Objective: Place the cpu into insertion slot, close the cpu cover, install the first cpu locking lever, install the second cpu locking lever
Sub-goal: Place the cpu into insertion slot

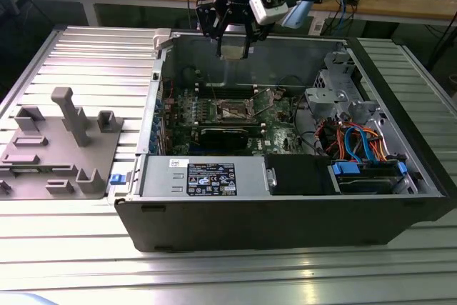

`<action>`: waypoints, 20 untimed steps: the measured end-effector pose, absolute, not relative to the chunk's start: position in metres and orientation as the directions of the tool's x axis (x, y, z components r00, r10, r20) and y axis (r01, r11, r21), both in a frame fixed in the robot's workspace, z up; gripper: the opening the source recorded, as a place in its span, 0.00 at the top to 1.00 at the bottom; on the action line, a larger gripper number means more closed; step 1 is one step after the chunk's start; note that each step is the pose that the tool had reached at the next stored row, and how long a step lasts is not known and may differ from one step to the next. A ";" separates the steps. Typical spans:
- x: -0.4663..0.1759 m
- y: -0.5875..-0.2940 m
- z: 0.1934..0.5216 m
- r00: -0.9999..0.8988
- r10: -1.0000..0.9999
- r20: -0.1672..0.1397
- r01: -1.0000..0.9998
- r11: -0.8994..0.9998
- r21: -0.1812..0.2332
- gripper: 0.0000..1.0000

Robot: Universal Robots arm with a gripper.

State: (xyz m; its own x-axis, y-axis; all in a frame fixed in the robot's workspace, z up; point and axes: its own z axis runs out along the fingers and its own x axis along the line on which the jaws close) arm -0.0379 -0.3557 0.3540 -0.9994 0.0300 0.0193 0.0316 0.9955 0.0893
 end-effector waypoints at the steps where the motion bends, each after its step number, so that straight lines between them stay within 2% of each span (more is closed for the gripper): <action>1: -0.038 -0.356 0.354 -0.999 0.030 0.019 0.032 0.995 0.089 0.45; 20: -0.038 -0.356 0.353 -0.998 0.065 0.019 0.067 0.994 0.086 0.45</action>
State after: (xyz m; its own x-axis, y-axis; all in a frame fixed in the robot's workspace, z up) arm -0.0379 -0.3558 0.3529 -0.9977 0.0652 0.0192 0.0666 0.9941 0.0858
